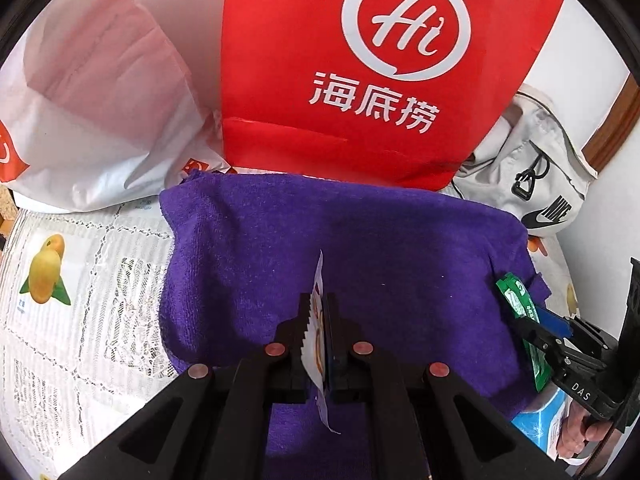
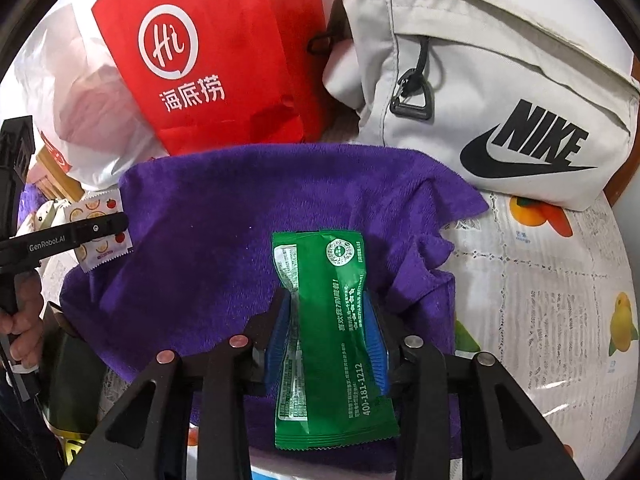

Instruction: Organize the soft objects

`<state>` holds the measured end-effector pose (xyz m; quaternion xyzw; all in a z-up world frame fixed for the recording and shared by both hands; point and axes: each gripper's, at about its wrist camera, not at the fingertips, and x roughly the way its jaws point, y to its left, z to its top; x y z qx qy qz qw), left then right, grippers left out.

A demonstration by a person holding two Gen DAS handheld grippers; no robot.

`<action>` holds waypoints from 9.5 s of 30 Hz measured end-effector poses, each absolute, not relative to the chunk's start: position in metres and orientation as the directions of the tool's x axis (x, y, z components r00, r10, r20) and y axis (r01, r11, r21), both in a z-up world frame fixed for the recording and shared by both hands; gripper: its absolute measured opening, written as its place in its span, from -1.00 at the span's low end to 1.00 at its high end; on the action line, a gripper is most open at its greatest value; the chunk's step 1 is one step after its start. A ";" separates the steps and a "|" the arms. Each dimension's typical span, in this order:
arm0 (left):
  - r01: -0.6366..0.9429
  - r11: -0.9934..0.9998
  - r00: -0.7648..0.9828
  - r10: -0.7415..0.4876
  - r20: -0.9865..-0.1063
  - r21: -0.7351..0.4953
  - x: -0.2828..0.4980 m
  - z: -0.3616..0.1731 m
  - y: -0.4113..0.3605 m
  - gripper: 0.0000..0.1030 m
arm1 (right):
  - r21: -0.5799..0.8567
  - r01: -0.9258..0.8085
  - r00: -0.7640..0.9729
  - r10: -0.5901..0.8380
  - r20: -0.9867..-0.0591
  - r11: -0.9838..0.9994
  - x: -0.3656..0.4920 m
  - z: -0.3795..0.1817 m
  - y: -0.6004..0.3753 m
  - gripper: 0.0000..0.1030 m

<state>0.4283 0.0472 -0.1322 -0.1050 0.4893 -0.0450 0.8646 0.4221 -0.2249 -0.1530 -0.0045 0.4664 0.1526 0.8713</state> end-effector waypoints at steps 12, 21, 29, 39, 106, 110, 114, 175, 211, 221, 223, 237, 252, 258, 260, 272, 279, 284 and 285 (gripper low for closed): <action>-0.039 0.982 0.529 -0.135 -0.838 -0.182 0.421 -0.122 0.054 -0.17 | 0.137 -0.277 0.538 0.272 -0.798 0.951 0.421 -0.147 -0.224 0.46; -0.053 0.993 0.560 -0.062 -0.826 -0.110 0.380 -0.098 0.059 -0.09 | 0.033 -0.281 0.608 0.204 -0.767 0.959 0.392 -0.128 -0.218 0.46; -0.043 0.989 0.592 -0.088 -0.801 -0.139 0.313 -0.068 0.060 -0.09 | 0.066 -0.292 0.630 0.243 -0.738 0.954 0.327 -0.099 -0.216 0.46; -0.013 0.987 0.606 -0.118 -0.786 -0.158 0.229 -0.058 0.048 -0.09 | 0.122 -0.235 0.584 0.240 -0.776 0.964 0.236 -0.099 -0.230 0.40; 0.086 0.981 0.536 -0.193 -0.822 -0.174 0.144 -0.147 0.022 0.45 | 0.134 -0.142 0.669 0.195 -0.718 0.981 0.085 -0.173 -0.291 0.10; 0.105 0.981 0.524 -0.192 -0.830 -0.161 0.160 -0.153 0.017 0.50 | 0.135 -0.140 0.647 0.194 -0.737 0.981 0.091 -0.184 -0.291 0.10; 0.141 0.977 0.482 -0.210 -0.851 -0.161 0.163 -0.164 0.012 0.53 | 0.123 -0.149 0.622 0.189 -0.759 0.981 0.098 -0.192 -0.286 0.10; 0.117 0.982 0.657 -0.186 -0.730 -0.145 0.104 -0.095 0.032 -0.18 | 0.110 -0.221 0.730 0.239 -0.640 0.969 0.088 -0.119 -0.261 0.07; 0.044 0.982 0.664 -0.167 -0.729 -0.185 0.229 -0.062 0.039 -0.18 | 0.103 -0.252 0.743 0.261 -0.617 0.962 0.248 -0.057 -0.240 0.07; 0.052 0.981 0.673 -0.174 -0.719 -0.188 0.262 -0.057 0.036 -0.25 | 0.097 -0.247 0.744 0.253 -0.618 0.964 0.286 -0.055 -0.238 0.07; 0.062 0.979 0.660 -0.185 -0.728 -0.192 0.270 -0.060 0.036 -0.32 | 0.098 -0.250 0.743 0.256 -0.618 0.963 0.292 -0.056 -0.236 0.07; 0.046 0.980 0.618 -0.179 -0.766 -0.193 0.290 -0.085 0.041 -0.33 | 0.089 -0.275 0.709 0.265 -0.654 0.957 0.312 -0.074 -0.223 0.07; 0.001 0.980 0.548 -0.166 -0.820 -0.198 0.338 -0.117 0.033 -0.15 | 0.060 -0.293 0.690 0.254 -0.678 0.954 0.333 -0.093 -0.217 0.07; 0.017 0.982 0.545 -0.165 -0.822 -0.186 0.350 -0.126 0.026 -0.73 | 0.052 -0.292 0.685 0.247 -0.685 0.955 0.340 -0.100 -0.222 0.07; 0.035 0.977 0.556 -0.194 -0.808 -0.210 0.351 -0.121 0.027 -0.79 | 0.046 -0.294 0.684 0.243 -0.687 0.955 0.343 -0.102 -0.223 0.07; 0.053 0.971 0.575 -0.220 -0.788 -0.233 0.380 -0.108 0.031 -0.82 | 0.025 -0.335 0.674 0.258 -0.692 0.942 0.378 -0.105 -0.216 0.07; 0.050 0.970 0.555 -0.225 -0.801 -0.238 0.398 -0.118 0.034 -0.82 | 0.015 -0.350 0.639 0.251 -0.727 0.937 0.405 -0.117 -0.206 0.07; 0.033 0.972 0.542 -0.212 -0.813 -0.231 0.402 -0.121 0.040 -0.78 | -0.017 -0.352 0.615 0.217 -0.758 0.936 0.423 -0.126 -0.202 0.07; 0.031 0.974 0.542 -0.206 -0.815 -0.226 0.403 -0.122 0.041 -0.77 | -0.011 -0.351 0.607 0.219 -0.764 0.936 0.427 -0.128 -0.202 0.07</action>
